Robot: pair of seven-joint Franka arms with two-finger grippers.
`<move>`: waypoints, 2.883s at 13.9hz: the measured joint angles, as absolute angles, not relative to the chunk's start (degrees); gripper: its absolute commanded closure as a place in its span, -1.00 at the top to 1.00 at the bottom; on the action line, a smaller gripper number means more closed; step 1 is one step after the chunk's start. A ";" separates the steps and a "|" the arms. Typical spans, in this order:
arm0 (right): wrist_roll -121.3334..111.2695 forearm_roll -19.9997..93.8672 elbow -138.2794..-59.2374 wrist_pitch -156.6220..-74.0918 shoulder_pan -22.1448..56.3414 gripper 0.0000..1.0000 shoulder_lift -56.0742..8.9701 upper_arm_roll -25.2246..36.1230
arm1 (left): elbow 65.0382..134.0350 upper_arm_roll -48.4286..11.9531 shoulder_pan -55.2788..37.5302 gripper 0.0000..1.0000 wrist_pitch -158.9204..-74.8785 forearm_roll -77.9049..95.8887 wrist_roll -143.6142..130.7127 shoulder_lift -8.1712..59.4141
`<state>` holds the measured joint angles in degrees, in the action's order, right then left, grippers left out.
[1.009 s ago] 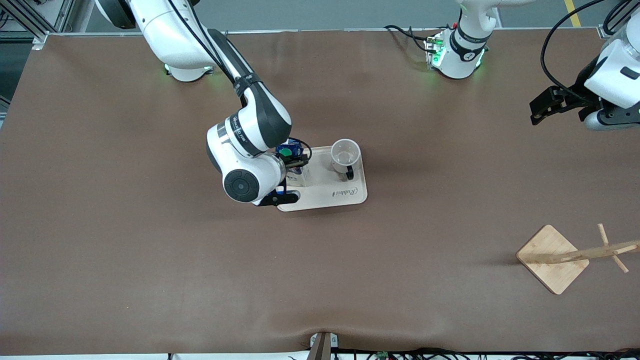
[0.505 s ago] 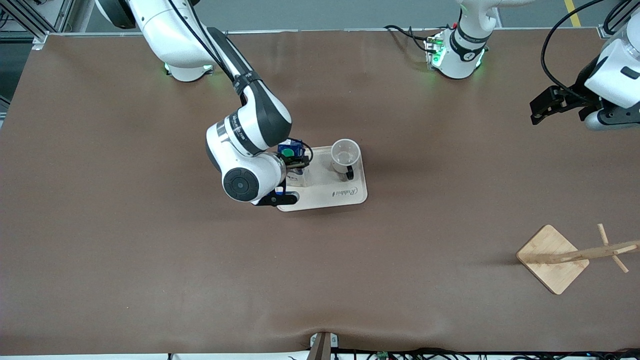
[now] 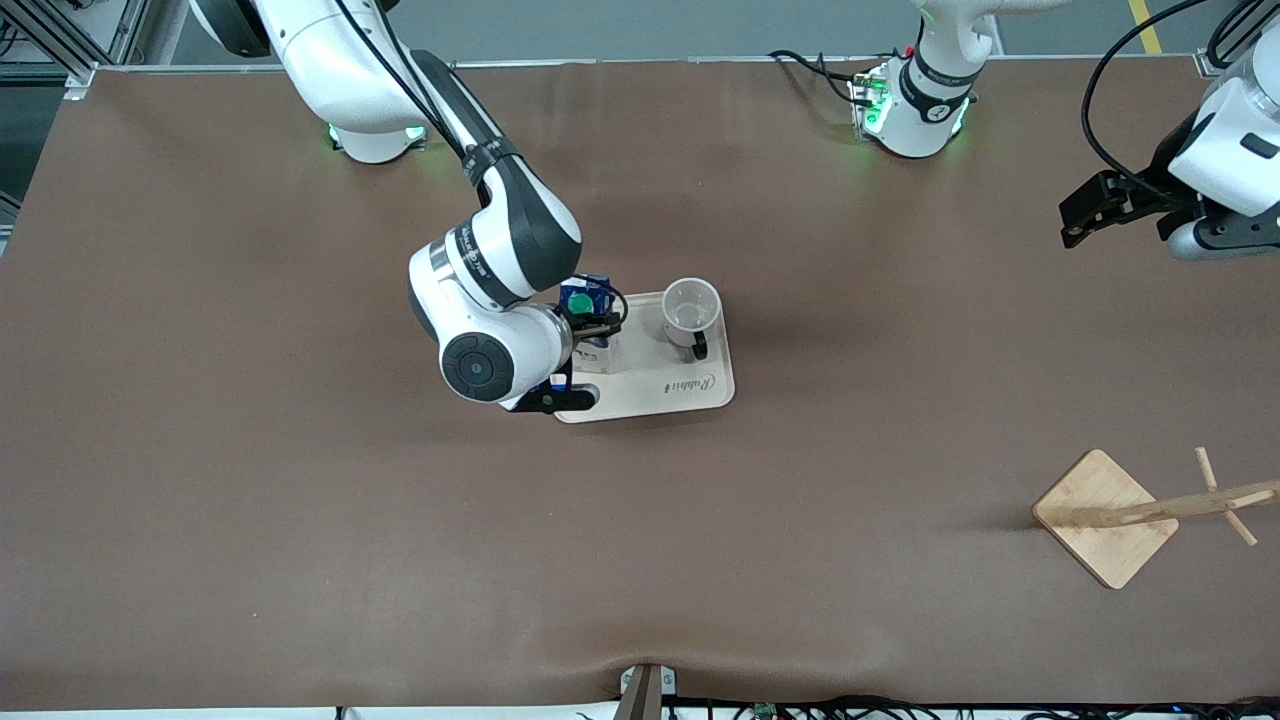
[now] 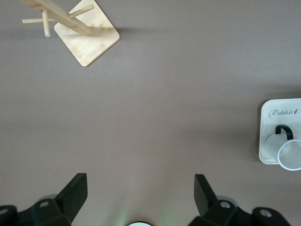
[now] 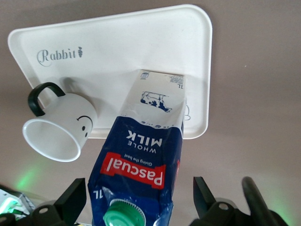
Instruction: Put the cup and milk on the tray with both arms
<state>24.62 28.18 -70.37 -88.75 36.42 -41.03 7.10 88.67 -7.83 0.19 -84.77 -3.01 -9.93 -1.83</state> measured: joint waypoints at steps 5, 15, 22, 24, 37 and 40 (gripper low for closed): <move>26.25 30.64 -70.02 -88.69 35.75 1.00 -41.00 7.30 | 88.64 -7.82 0.19 1.00 -84.59 -3.01 -9.93 -2.33; 26.31 26.99 -63.56 -81.24 30.24 1.00 -36.08 11.09 | 88.66 -7.99 0.09 1.00 -83.73 -3.01 -9.93 -2.63; 24.92 18.47 -63.04 -81.01 27.56 1.00 -24.31 19.93 | 88.66 -8.13 -0.02 1.00 -83.43 -3.01 -9.93 -2.64; 23.78 13.99 -63.03 -80.20 26.49 1.00 -22.18 22.51 | 88.66 -8.14 -0.04 1.00 -83.35 -3.01 -9.93 -2.66; 5.71 12.13 -67.40 -75.14 18.34 1.00 -15.36 28.62 | 88.85 -8.15 -0.02 1.00 -83.01 -3.00 -9.93 -3.49; 5.71 12.10 -69.44 -75.40 18.22 1.00 -13.87 28.64 | 88.84 -8.09 0.06 1.00 -83.01 -3.00 -9.93 -3.50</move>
